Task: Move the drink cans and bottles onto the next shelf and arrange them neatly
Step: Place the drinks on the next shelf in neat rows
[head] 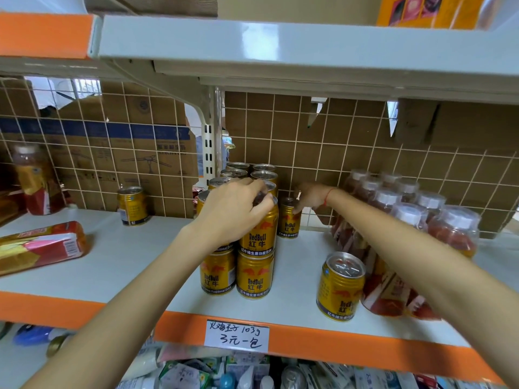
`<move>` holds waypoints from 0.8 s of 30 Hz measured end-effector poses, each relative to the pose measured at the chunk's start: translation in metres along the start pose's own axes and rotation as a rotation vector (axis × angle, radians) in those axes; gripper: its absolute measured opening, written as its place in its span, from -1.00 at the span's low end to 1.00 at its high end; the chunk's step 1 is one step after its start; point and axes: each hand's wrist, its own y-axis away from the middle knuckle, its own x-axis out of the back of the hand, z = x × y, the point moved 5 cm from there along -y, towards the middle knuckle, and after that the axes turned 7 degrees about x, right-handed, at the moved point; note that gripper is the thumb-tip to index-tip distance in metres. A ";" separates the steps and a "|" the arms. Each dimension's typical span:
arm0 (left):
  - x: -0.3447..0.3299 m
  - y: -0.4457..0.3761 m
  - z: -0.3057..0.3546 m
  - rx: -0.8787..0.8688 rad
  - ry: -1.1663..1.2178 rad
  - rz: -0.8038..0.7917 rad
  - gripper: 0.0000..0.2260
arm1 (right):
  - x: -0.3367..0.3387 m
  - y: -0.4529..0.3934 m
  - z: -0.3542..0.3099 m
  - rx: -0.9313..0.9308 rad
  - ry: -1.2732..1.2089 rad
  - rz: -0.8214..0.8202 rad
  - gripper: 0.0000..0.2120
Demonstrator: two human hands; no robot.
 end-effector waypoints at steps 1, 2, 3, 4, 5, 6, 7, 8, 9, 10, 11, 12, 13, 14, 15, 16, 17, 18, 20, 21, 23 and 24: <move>0.000 0.000 0.000 0.000 0.004 -0.002 -0.71 | 0.001 0.011 -0.002 -0.012 0.018 -0.084 -0.50; 0.001 0.000 0.000 0.001 0.009 -0.005 -0.71 | -0.001 0.023 -0.005 -0.021 0.038 -0.190 -0.54; 0.001 -0.001 0.000 0.001 0.014 -0.012 -0.71 | -0.002 0.035 -0.009 -0.023 0.047 -0.282 -0.58; 0.001 -0.001 0.000 0.002 0.018 -0.025 -0.70 | -0.004 0.047 -0.011 -0.035 0.054 -0.343 -0.62; 0.001 -0.001 0.000 0.004 0.021 -0.041 -0.70 | -0.006 0.052 -0.007 -0.030 0.059 -0.389 -0.66; 0.001 -0.001 0.001 0.006 0.023 -0.056 -0.69 | -0.007 0.064 -0.011 -0.027 0.063 -0.453 -0.67; 0.001 -0.002 0.001 0.007 0.025 -0.067 -0.68 | -0.010 0.065 -0.002 -0.025 0.063 -0.497 -0.67; 0.002 -0.002 0.001 0.007 0.024 -0.073 -0.68 | -0.017 0.065 0.011 -0.036 0.093 -0.544 -0.67; 0.002 -0.002 0.002 0.007 0.021 -0.075 -0.68 | -0.022 0.071 0.016 -0.044 0.133 -0.548 -0.70; 0.002 -0.001 0.002 0.007 0.019 -0.076 -0.68 | -0.024 0.057 0.042 -0.075 0.178 -0.471 -0.74; 0.001 -0.001 0.002 0.007 0.016 -0.079 -0.68 | -0.025 0.027 0.082 -0.094 0.200 -0.404 -0.75; 0.001 -0.001 0.002 0.008 0.014 -0.083 -0.69 | -0.030 0.001 0.114 -0.064 0.216 -0.404 -0.73; 0.001 -0.001 0.002 0.009 0.013 -0.086 -0.69 | -0.026 -0.030 0.151 -0.058 0.256 -0.369 -0.67; 0.000 -0.001 0.002 0.010 0.013 -0.087 -0.69 | -0.024 -0.036 0.159 -0.042 0.329 -0.382 -0.59; 0.001 -0.001 0.002 0.011 0.011 -0.084 -0.69 | -0.019 -0.012 0.138 -0.067 0.386 -0.410 -0.55; 0.001 -0.001 0.002 0.014 0.007 -0.082 -0.69 | -0.021 0.040 0.087 -0.068 0.463 -0.441 -0.55; 0.001 -0.001 0.002 0.016 0.005 -0.083 -0.69 | -0.027 0.055 0.079 -0.083 0.481 -0.465 -0.53; 0.001 -0.001 0.002 0.018 0.007 -0.086 -0.69 | -0.028 0.092 0.039 -0.060 0.511 -0.528 -0.47; 0.001 0.000 0.003 0.020 0.017 -0.096 -0.69 | -0.034 0.133 -0.003 0.042 0.599 -0.635 -0.36; 0.001 0.000 0.003 0.021 0.020 -0.099 -0.69 | -0.031 0.135 -0.010 0.081 0.589 -0.617 -0.33; 0.002 -0.001 0.003 0.021 0.024 -0.104 -0.70 | -0.029 0.136 -0.013 0.072 0.485 -0.616 -0.31; 0.002 -0.001 0.002 0.021 0.025 -0.106 -0.70 | -0.025 0.131 -0.013 0.063 0.442 -0.593 -0.30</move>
